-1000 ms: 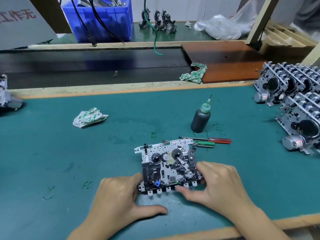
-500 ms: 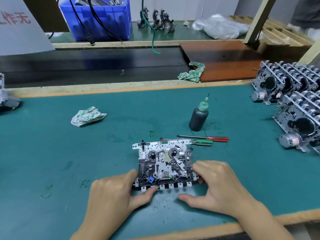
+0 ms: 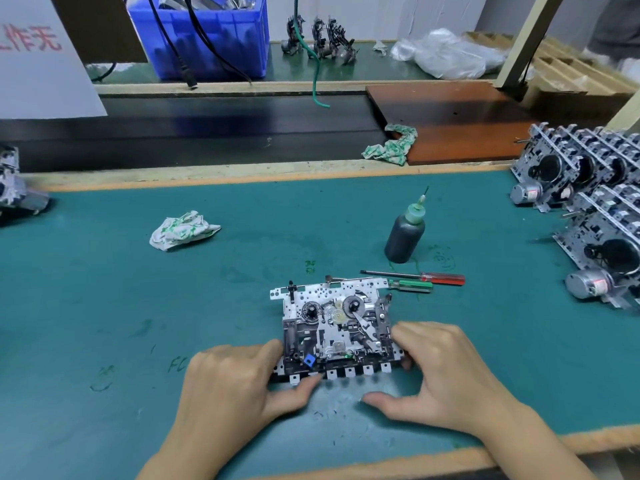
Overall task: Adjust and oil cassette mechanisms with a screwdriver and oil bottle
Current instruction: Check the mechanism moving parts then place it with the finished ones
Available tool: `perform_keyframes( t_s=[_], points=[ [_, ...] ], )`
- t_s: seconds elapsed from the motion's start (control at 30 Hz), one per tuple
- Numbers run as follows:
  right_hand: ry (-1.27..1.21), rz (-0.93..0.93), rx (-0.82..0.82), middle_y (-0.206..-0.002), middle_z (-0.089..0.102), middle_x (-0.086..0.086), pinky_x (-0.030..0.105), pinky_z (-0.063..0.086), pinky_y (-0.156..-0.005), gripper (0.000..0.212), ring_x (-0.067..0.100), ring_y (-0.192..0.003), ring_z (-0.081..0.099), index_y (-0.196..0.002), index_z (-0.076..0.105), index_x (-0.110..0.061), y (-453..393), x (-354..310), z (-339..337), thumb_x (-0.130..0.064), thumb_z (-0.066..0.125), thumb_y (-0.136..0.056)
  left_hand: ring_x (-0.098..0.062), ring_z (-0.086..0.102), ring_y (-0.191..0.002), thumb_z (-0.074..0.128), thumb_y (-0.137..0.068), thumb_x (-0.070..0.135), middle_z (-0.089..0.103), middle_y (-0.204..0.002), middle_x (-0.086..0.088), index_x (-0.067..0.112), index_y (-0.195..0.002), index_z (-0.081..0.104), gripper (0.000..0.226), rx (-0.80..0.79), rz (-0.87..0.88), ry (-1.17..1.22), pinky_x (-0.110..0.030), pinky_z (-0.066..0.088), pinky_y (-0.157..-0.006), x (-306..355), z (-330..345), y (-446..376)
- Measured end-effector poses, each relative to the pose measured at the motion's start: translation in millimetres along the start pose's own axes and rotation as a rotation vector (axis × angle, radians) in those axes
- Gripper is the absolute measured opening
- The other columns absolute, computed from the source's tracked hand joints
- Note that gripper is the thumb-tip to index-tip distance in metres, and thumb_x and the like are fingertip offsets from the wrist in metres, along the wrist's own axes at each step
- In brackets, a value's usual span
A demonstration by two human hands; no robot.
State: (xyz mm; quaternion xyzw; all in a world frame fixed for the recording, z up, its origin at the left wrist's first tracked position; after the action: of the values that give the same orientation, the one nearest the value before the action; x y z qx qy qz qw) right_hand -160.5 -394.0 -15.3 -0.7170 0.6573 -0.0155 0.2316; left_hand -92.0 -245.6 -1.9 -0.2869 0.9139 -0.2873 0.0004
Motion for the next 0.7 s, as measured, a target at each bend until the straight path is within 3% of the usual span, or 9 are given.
perform_keyframes(
  t_s=[0.17, 0.37, 0.43, 0.57, 0.7],
  points=[
    [0.065, -0.021, 0.065, -0.049, 0.032, -0.006, 0.021, 0.014, -0.049, 0.045, 0.012, -0.046, 0.024, -0.057, 0.034, -0.019, -2, -3, -3, -0.055, 0.052, -0.077, -0.015, 0.035, -0.027, 0.045, -0.068, 0.084, 0.031, -0.033, 0.005, 0.024, -0.051, 0.029, 0.064, -0.036, -0.027, 0.055, -0.017, 0.022, -0.038, 2, 0, -5],
    [-0.010, 0.014, 0.027, -0.049, 0.039, -0.006, 0.021, 0.028, -0.044, 0.053, 0.014, -0.043, 0.035, -0.055, 0.040, -0.015, -2, 2, 0, -0.063, 0.058, -0.069, -0.017, 0.035, -0.026, 0.037, -0.078, 0.078, 0.029, -0.031, 0.000, 0.015, -0.039, 0.039, 0.074, 0.068, -0.171, 0.025, -0.019, 0.025, -0.035, -6, -2, -3],
    [0.000, -0.001, 0.022, -0.048, 0.039, -0.006, 0.021, 0.029, -0.044, 0.052, 0.014, -0.042, 0.035, -0.055, 0.039, -0.015, -2, -1, 2, -0.061, 0.057, -0.071, -0.018, 0.035, -0.026, 0.039, -0.076, 0.081, 0.030, -0.031, 0.000, 0.016, -0.040, 0.037, 0.074, 0.003, -0.151, 0.045, -0.018, 0.023, -0.037, -9, 2, -4],
    [0.037, 0.017, 0.046, -0.047, 0.038, -0.004, 0.022, 0.019, -0.048, 0.048, 0.015, -0.042, 0.033, -0.055, 0.036, -0.017, -4, -2, 0, -0.056, 0.052, -0.078, -0.015, 0.037, -0.027, 0.048, -0.052, 0.089, 0.033, -0.031, 0.004, 0.026, -0.053, 0.024, 0.067, -0.120, -0.106, 0.144, -0.019, 0.029, -0.035, -12, 11, -4],
    [0.037, 0.026, 0.045, -0.046, 0.038, -0.005, 0.024, 0.024, -0.044, 0.054, 0.014, -0.040, 0.035, -0.053, 0.036, -0.017, -3, -2, -2, -0.065, 0.054, -0.071, -0.011, 0.038, -0.028, 0.051, -0.051, 0.088, 0.035, -0.033, 0.006, 0.028, -0.051, 0.031, 0.064, -0.178, -0.069, 0.202, -0.020, 0.034, -0.032, -7, 17, -1]
  ],
)
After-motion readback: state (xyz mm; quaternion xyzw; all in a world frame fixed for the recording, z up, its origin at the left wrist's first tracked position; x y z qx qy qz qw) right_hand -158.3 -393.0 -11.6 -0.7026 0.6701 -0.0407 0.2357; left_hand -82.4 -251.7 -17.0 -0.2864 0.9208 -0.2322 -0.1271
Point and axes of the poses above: each hand's wrist, its own y-axis away from the middle knuckle, its own z-axis out of the palm, x = y × z, the point moved 10 cm from there along -y, towards the middle knuckle
